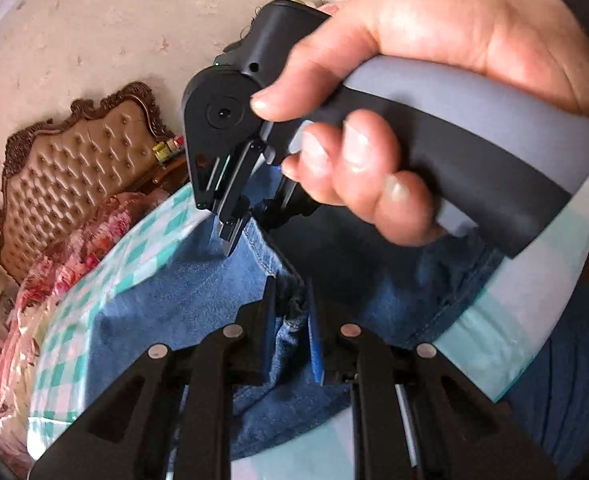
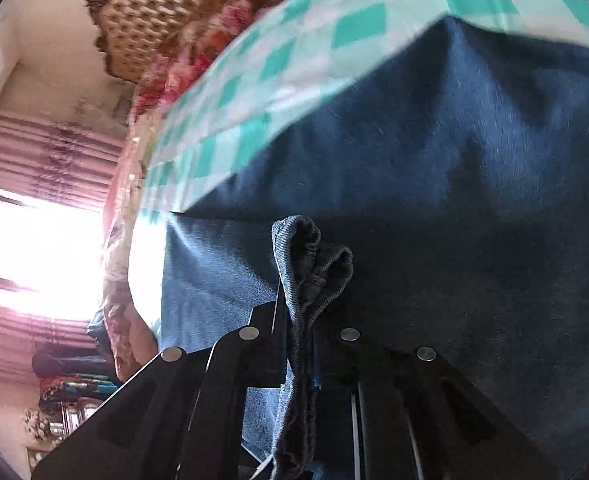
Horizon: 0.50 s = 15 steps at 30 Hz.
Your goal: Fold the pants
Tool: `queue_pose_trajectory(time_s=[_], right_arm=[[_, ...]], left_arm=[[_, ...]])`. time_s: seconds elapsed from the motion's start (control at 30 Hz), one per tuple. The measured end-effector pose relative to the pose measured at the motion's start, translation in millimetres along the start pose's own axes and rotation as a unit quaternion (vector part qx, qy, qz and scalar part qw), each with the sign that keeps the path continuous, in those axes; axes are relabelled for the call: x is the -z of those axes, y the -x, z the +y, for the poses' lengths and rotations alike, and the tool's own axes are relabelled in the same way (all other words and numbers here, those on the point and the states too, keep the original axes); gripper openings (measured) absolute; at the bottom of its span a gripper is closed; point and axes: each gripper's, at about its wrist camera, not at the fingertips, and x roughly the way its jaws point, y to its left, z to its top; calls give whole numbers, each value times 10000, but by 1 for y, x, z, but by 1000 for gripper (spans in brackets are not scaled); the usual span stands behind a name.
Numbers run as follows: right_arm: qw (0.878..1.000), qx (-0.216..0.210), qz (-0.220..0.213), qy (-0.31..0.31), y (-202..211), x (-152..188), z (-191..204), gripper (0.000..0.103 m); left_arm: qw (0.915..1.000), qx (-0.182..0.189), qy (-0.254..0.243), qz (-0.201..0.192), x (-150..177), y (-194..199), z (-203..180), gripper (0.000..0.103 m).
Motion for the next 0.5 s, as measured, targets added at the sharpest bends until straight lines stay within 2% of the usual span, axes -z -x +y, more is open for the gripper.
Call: queue_pose_trajectory(time_s=[0.13,0.33,0.5], right_arm=[[9998,214,40,-27,-1,1,-12,11],[9995,210,-245,45,12,8,-10,11],[9992,324,-232,-61,7,8,-18,9]], left_arm=[[9996,-65,-251,85,-3,-8,-18,14],[9992,-85,-397,47,2,-5,-31,14],[9993,184,-282,149,0,-9,-37,15]])
